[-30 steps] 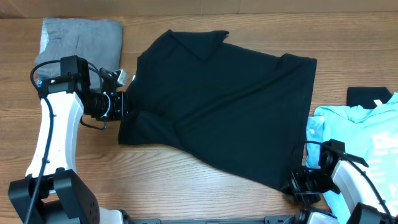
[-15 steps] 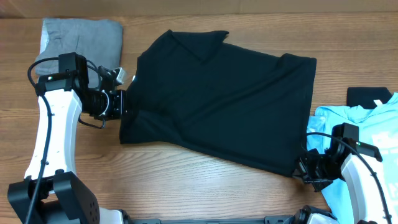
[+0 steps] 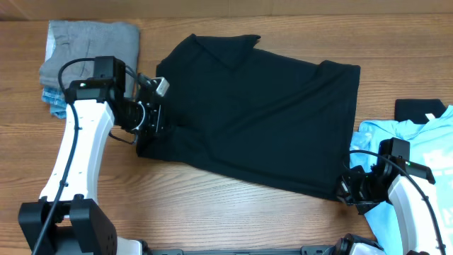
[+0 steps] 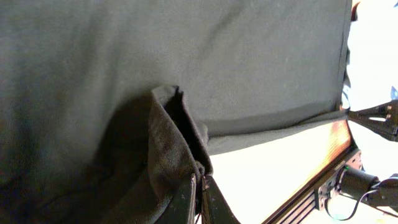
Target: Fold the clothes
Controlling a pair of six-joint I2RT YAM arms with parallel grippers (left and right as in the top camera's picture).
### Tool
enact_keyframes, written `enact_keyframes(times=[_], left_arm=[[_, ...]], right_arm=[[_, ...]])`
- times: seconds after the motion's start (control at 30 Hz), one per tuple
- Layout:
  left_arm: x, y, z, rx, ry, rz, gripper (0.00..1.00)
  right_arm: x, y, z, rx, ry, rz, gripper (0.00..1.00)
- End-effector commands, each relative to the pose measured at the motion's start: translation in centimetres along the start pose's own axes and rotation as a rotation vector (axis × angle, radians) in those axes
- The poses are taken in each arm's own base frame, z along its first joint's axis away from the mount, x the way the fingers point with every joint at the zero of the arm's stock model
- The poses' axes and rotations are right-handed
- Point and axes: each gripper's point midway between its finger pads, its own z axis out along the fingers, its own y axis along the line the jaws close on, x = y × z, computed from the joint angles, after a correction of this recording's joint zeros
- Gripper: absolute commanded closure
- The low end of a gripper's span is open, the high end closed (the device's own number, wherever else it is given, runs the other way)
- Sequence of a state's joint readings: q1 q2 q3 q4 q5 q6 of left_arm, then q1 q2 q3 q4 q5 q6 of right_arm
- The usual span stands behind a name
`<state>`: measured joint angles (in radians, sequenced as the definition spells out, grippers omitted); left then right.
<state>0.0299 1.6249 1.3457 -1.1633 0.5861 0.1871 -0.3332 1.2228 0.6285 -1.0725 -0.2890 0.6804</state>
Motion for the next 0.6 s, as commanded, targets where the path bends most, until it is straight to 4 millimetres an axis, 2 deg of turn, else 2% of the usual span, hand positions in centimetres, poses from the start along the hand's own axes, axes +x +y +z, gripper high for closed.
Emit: enact_keyframes(times=[0.0,0.27,0.43,0.57], left_arm=[[-0.5,-0.8,-0.6,-0.046,-0.016,0.061,0.96],[-0.7,0.7,-0.8,-0.151,-0.017,0.026,0.96],[-2.2,2.2,-1.8,-0.258,-0.068,0.013,0.96],[-4.6,2.3,-2.9,-0.293,-0.15,0.058,0.96]], right_arm=[[-0.5,0.7,-0.7,-0.025,-0.024,-0.001,0.96],[-0.1,0.3,-0.6,-0.01,-0.007,-0.054,0.96],[0.4,0.3,-0.8,-0.01,0.018,-0.086,0.96],[-0.7,1.5,-1.0,-0.047,-0.021,-0.091,0.96]])
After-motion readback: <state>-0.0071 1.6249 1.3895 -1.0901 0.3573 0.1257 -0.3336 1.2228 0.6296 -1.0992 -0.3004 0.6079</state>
